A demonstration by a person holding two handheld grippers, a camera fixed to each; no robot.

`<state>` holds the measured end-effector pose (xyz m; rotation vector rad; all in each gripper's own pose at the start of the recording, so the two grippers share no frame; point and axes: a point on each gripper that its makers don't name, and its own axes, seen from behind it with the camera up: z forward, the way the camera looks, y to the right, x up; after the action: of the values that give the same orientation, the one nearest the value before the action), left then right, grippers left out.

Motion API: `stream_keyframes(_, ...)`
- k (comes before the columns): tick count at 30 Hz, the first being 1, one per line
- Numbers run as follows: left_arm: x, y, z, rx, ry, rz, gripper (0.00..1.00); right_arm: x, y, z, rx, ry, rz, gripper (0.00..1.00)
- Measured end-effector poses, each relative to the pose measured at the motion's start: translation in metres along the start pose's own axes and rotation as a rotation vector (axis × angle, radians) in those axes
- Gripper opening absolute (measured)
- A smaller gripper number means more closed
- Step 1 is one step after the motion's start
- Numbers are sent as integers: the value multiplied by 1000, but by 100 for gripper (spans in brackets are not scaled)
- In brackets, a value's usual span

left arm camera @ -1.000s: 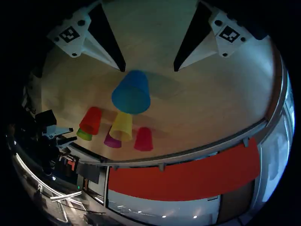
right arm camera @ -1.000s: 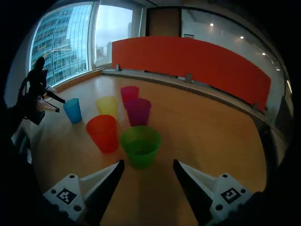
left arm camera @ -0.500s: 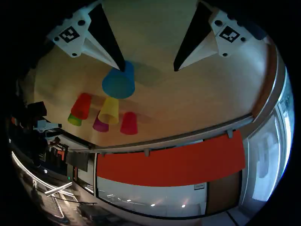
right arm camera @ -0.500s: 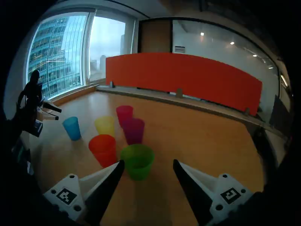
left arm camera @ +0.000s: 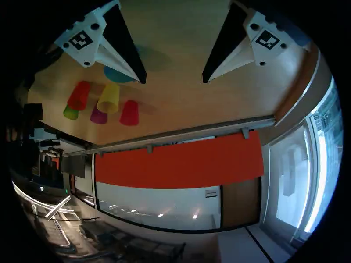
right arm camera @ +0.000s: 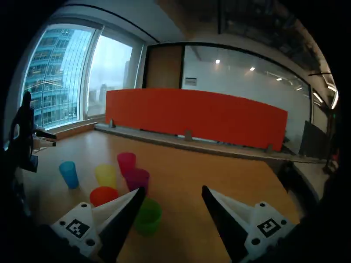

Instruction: Pour water

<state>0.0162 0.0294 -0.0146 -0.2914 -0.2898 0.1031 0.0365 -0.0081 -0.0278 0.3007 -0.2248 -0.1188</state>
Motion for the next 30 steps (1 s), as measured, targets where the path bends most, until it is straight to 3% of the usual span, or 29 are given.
stream_keyframes(17, 43, -27, -9, 148, 182, -55, 95, 48, 15, -1, -115, 212, 75, 100)
stream_keyframes(30, 66, -39, -26, 241, 283, -73, 95, 66, 29, -11, -238, 316, 97, 100)
